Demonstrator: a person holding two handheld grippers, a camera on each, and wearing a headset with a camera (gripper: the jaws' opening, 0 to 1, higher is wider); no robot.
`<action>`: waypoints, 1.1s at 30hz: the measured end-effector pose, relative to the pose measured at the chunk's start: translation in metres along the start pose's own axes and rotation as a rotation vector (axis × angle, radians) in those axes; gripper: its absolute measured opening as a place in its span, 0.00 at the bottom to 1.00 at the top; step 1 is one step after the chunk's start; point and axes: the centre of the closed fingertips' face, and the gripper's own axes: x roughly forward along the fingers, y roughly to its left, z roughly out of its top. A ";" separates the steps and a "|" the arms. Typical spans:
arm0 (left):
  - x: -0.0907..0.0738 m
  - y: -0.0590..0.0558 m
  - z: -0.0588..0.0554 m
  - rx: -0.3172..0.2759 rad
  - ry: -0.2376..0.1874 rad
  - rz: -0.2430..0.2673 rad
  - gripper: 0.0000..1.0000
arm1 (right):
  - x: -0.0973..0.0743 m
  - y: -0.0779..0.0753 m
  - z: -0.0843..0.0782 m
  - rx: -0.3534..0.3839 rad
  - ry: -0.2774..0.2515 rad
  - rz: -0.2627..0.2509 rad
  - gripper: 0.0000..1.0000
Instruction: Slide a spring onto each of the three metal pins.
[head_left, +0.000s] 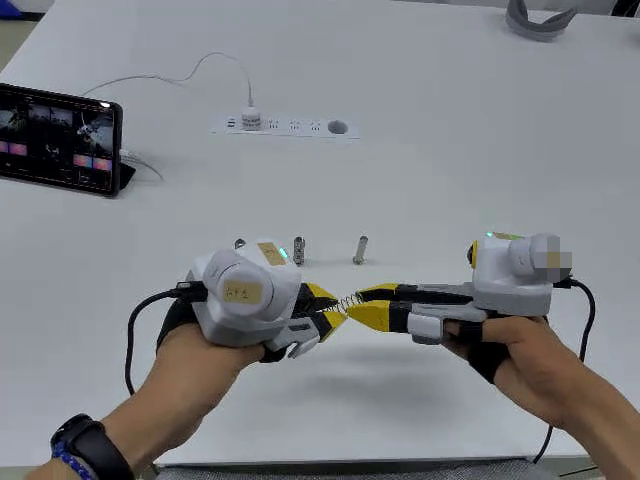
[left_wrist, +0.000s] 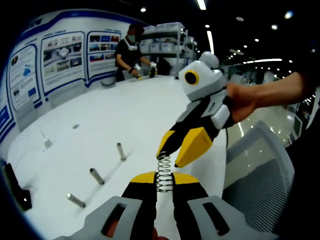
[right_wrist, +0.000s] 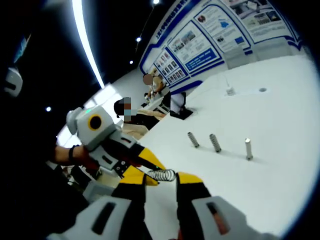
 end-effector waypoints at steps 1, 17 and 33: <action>0.000 0.000 0.000 0.002 0.000 -0.001 0.11 | 0.000 0.000 0.001 0.002 -0.001 0.001 0.24; 0.006 0.001 0.009 0.034 0.006 -0.008 0.10 | 0.002 0.009 0.015 -0.064 0.038 0.028 0.13; 0.011 0.002 0.018 0.068 0.005 -0.045 0.10 | 0.002 0.018 0.019 -0.377 0.300 0.057 0.12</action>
